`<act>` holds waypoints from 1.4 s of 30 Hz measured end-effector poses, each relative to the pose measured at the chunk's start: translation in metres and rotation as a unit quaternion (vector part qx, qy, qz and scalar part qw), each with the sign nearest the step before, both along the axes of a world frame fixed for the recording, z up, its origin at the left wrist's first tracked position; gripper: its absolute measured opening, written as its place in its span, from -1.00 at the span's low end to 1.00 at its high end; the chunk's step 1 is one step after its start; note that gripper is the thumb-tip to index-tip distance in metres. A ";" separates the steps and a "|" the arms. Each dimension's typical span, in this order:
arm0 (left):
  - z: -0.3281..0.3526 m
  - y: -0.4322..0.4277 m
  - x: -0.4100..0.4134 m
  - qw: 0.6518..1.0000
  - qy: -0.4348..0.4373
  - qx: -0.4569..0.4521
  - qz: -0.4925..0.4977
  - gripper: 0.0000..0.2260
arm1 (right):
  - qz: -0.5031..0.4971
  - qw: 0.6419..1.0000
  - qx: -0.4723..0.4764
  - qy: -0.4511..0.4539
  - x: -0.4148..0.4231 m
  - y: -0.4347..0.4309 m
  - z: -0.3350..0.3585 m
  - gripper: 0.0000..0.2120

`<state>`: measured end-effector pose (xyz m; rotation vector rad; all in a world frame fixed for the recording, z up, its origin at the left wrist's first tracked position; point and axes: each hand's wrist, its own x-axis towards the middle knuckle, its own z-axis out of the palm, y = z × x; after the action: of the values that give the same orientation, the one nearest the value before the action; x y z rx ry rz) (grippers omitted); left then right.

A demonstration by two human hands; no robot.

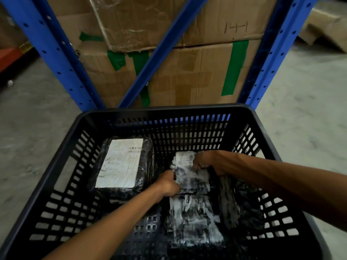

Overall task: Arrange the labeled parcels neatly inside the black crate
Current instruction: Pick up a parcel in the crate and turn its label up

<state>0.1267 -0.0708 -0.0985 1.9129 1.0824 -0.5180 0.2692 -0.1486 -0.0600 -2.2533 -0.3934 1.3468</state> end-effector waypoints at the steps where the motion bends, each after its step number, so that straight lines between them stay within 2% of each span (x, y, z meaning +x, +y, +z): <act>1: 0.003 0.001 -0.001 1.000 -0.004 -0.007 0.008 -0.58 | -0.002 1.000 -0.008 0.027 -0.004 0.002 0.007 -0.76; 2: 0.007 0.002 -0.003 1.000 -0.009 -0.013 0.014 -0.56 | 0.008 1.000 -0.005 0.014 -0.003 -0.001 0.011 -0.82; 3: 0.012 0.002 -0.004 1.000 -0.010 -0.020 0.016 -0.54 | -0.045 0.999 0.004 0.011 -0.005 -0.003 0.011 -0.86; 5: 0.023 0.002 -0.004 1.000 -0.011 -0.017 0.016 -0.49 | -0.074 0.997 0.035 -0.007 -0.003 -0.007 0.012 -0.91; 12: 0.086 0.013 -0.012 0.997 -0.059 0.034 0.030 -0.17 | -0.073 0.993 0.082 0.050 -0.009 -0.019 0.051 -0.92; 15: 0.113 0.016 -0.021 0.994 -0.069 0.080 0.001 -0.16 | -0.033 0.995 0.091 0.032 -0.002 -0.025 0.081 -0.83; 17: 0.129 0.023 -0.026 0.984 -0.109 0.138 -0.009 -0.33 | 0.001 0.995 0.092 0.024 0.006 -0.029 0.096 -0.68; 20: 0.148 0.033 -0.034 0.959 -0.204 0.196 -0.021 -0.59 | 0.023 0.989 0.117 0.085 0.013 -0.036 0.114 -0.45; 21: 0.154 0.035 -0.037 0.945 -0.230 0.230 -0.034 -0.58 | 0.039 0.985 0.128 0.104 0.015 -0.041 0.119 -0.37; 23: 0.159 0.040 -0.041 0.915 -0.266 0.300 -0.044 -0.40 | 0.065 0.972 0.175 0.142 0.022 -0.054 0.125 -0.28; 26: 0.153 0.042 -0.044 0.890 -0.298 0.345 -0.002 -0.30 | 0.061 0.955 0.244 0.159 0.032 -0.071 0.125 -0.33; 28: 0.144 0.037 -0.042 0.890 -0.305 0.335 0.051 -0.31 | 0.058 0.957 0.252 0.129 0.028 -0.073 0.120 -0.45; 30: 0.136 0.033 -0.036 0.905 -0.298 0.281 0.119 -0.32 | 0.028 0.970 0.236 0.043 0.018 -0.071 0.114 -0.59; 33: 0.128 0.037 -0.025 0.933 -0.256 0.132 0.216 -0.36 | -0.041 0.973 0.225 -0.005 0.002 -0.065 0.104 -0.71; 35: 0.121 0.041 -0.019 0.936 -0.243 0.050 0.250 -0.41 | -0.102 0.970 0.218 -0.024 -0.007 -0.058 0.095 -0.72; 37: 0.113 0.039 -0.016 0.942 -0.231 0.048 0.240 -0.53 | -0.137 0.969 0.193 -0.070 -0.013 -0.048 0.084 -0.72; 39: 0.106 0.032 -0.013 0.959 -0.193 0.085 0.188 -0.65 | -0.121 0.975 0.145 -0.120 -0.017 -0.038 0.071 -0.78; 42: 0.095 0.022 -0.008 0.974 -0.130 0.142 0.122 -0.60 | -0.066 0.985 0.064 -0.144 -0.022 -0.027 0.057 -0.65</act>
<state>0.1188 -0.0483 -0.0032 1.9842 1.2431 0.0281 0.2473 -0.1756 -0.0034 -2.3246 -0.4069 0.9044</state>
